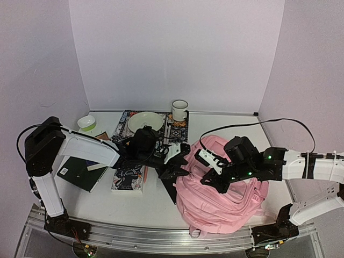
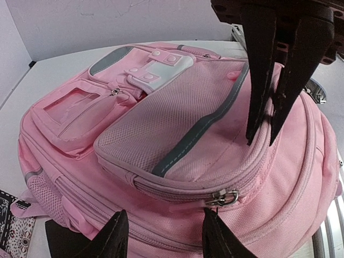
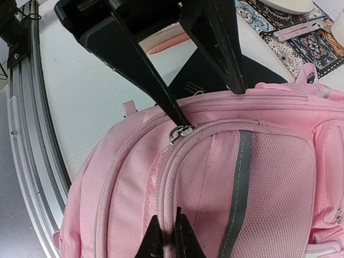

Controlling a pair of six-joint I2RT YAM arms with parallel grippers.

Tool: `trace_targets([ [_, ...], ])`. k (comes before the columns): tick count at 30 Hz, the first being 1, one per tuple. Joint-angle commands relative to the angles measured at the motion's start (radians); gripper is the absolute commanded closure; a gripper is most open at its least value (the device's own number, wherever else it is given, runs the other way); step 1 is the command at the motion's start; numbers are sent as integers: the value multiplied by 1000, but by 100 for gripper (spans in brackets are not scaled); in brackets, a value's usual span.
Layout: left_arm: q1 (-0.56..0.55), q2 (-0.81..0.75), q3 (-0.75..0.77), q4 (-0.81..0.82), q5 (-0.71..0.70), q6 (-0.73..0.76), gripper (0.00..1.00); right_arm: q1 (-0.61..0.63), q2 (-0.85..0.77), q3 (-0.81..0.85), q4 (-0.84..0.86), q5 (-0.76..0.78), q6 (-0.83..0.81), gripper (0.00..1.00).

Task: Pack the student bag
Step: Unzip the upper front pocket of the student bag.

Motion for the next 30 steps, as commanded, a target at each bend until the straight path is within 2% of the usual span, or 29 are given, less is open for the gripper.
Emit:
trace_targets([
  [1, -26, -30, -3, 24, 16, 47, 52, 9, -16, 79, 86, -56, -15, 100],
  [16, -73, 64, 59, 21, -23, 49, 55, 9, 31, 134, 151, -125, -22, 100],
  [19, -75, 71, 72, 21, -35, 29, 62, 9, 46, 138, 171, -145, -13, 100],
  [25, -74, 68, 74, 22, -115, 9, 88, 10, 39, 121, 171, -122, -8, 100],
  [28, -73, 63, 62, 22, -154, 2, 98, 9, 14, 105, 159, -103, -4, 100],
  [30, -65, 58, 57, 22, -184, -9, 100, 10, 2, 101, 135, -92, -5, 100],
])
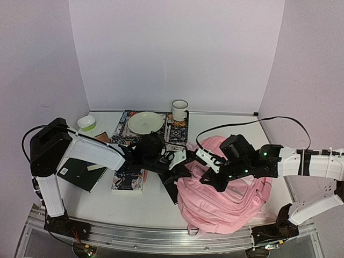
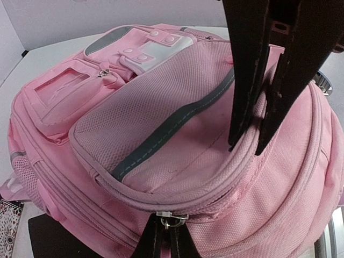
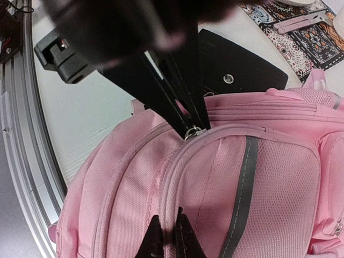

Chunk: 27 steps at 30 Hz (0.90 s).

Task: Pack the student bag
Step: Unzip the upper front pocket of the student bag.

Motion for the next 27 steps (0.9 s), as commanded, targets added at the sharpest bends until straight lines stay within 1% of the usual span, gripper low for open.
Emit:
trace_targets([
  [1, -4, 5, 33, 38, -116, -15, 100, 21, -61, 54, 159, -93, 6, 100],
  [6, 78, -3, 35, 33, -80, -72, 100, 21, -86, 61, 94, -133, -6, 100],
  [10, 121, 11, 66, -11, -49, -74, 100, 21, -99, 83, 51, -207, -13, 100],
  [13, 124, 62, 138, -89, -68, -61, 100, 21, -101, 104, 36, -259, -13, 100],
  [16, 125, 132, 232, -166, -126, -69, 100, 21, -92, 117, 31, -273, -18, 100],
  [18, 127, 163, 262, -172, -174, -76, 100, 21, -81, 125, 31, -255, -20, 100],
  [20, 131, 180, 280, -172, -201, -91, 98, 21, -67, 132, 31, -195, -11, 100],
  [24, 133, 148, 252, -137, -161, -90, 97, 21, -33, 140, 20, -43, 10, 99],
  [27, 134, 128, 226, -121, -135, -66, 98, 21, -16, 139, -5, 46, 17, 94],
])
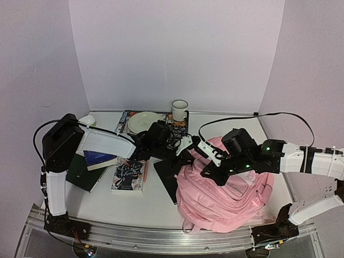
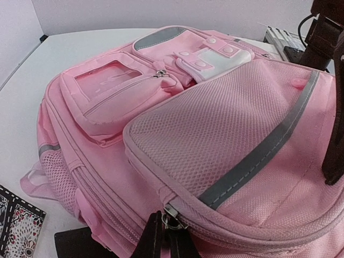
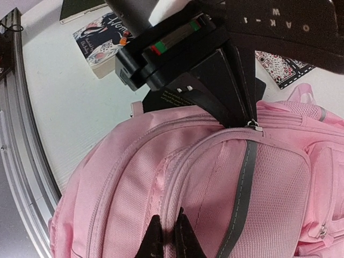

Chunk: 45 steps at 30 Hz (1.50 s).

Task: Pack the student bag
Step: Unzip the upper front pocket of the student bag.

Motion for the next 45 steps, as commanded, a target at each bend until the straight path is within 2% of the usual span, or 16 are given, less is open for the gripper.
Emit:
trace_targets([
  [1, 56, -15, -19, -1, -132, 3, 98, 38, -2, 82, 13, 30, 1, 90],
  [5, 56, -20, -21, -1, -114, 25, 99, 38, 4, 82, -48, 104, 1, 73],
  [8, 57, -18, -21, -1, -109, 37, 100, 37, -6, 76, -83, 133, 29, 66],
  [12, 61, -17, -13, -1, -103, 41, 100, 38, -11, 67, -126, 142, 43, 62],
  [18, 62, -16, -4, -2, -89, 37, 100, 37, 13, 48, -131, 98, 73, 48],
  [24, 64, -10, 3, -4, -78, 32, 100, 38, 54, 39, -116, 90, 84, 39],
  [30, 64, -10, 4, -4, -60, 25, 100, 38, 108, 39, -116, 181, 89, 40],
  [40, 64, -7, 2, -6, -52, 31, 100, 38, 114, 83, -188, 358, 78, 67],
  [45, 64, -2, 5, -7, -48, 37, 100, 38, 131, 97, -216, 415, 81, 73],
])
